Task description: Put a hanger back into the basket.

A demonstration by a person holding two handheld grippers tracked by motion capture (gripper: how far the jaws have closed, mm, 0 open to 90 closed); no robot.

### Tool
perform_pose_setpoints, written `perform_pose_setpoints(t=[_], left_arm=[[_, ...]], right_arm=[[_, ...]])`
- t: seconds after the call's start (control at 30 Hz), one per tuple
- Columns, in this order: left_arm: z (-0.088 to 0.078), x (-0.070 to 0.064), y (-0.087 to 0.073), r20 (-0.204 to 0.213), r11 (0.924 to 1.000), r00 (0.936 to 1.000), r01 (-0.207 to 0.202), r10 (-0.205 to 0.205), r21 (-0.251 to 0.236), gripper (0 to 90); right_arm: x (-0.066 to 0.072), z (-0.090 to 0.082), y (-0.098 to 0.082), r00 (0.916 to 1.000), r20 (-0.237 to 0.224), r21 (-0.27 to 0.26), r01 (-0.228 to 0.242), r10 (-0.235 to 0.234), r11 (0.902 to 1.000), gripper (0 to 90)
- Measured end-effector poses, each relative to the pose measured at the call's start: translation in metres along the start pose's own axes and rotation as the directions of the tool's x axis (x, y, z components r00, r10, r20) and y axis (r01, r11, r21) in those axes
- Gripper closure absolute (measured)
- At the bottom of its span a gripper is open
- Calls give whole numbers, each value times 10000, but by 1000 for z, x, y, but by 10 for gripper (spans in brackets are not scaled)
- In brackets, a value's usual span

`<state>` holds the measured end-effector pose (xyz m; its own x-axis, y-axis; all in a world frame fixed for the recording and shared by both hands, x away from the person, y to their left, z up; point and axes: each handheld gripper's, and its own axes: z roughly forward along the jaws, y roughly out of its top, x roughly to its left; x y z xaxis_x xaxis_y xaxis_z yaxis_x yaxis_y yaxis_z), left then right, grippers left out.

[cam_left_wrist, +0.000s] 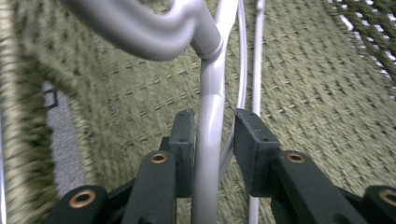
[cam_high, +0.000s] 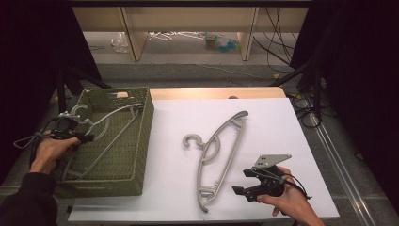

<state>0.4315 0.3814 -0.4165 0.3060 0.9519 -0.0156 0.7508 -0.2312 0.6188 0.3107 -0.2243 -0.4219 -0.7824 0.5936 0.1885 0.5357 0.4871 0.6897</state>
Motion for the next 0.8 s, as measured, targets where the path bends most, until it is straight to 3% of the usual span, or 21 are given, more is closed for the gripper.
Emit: perform_pose_setpoints(t=[0.03,0.07,0.17,0.37,0.47,0.5,0.53,0.6,0.63,0.67,0.73,0.8], left_arm=[[-3,2,1,-202,9991,9996,-182,190,379,685],[-4,1,0,-417,9990,9991,-77,95,444,669],[-9,2,1,-853,9984,9950,538,-519,199,561],[-32,-8,1,-612,9965,9970,431,-476,-720,505],[-48,-22,1,-180,9849,9974,655,-693,-1605,453],[-48,-22,1,-180,9849,9974,655,-693,-1605,441],[-63,-35,-1,448,9693,9968,750,-663,-2340,436],[-76,-50,-5,852,9531,9944,847,-624,-2907,403],[-82,-59,-7,981,9463,9938,808,-524,-3129,383],[-82,-59,-7,981,9463,9938,808,-524,-3129,362],[-91,-78,-13,1556,9309,9873,865,-324,-3548,343],[-95,-98,-20,1956,9224,9806,844,-98,-3768,318]], right_arm=[[0,0,0,10000,15,2,-10,10,10000,262],[0,0,0,10000,5,-46,29,-29,10000,261],[-1,1,0,10000,96,-82,-11,11,10000,251],[-1,1,-1,9999,99,-84,-63,64,9999,252],[-1,2,-1,9998,131,-209,-116,118,9997,252],[-1,2,-1,9998,136,-250,-116,120,9996,252],[-2,2,-1,9998,164,-330,-104,110,9994,252],[-3,0,-1,9995,265,-495,-160,173,9986,252],[-4,0,-1,9990,385,-636,-193,218,9978,251],[-4,0,-1,9990,385,-636,-193,218,9978,251],[-6,-1,-1,9982,453,-815,-367,405,9960,250],[-7,-1,-2,9971,523,-982,-507,560,9939,248]])
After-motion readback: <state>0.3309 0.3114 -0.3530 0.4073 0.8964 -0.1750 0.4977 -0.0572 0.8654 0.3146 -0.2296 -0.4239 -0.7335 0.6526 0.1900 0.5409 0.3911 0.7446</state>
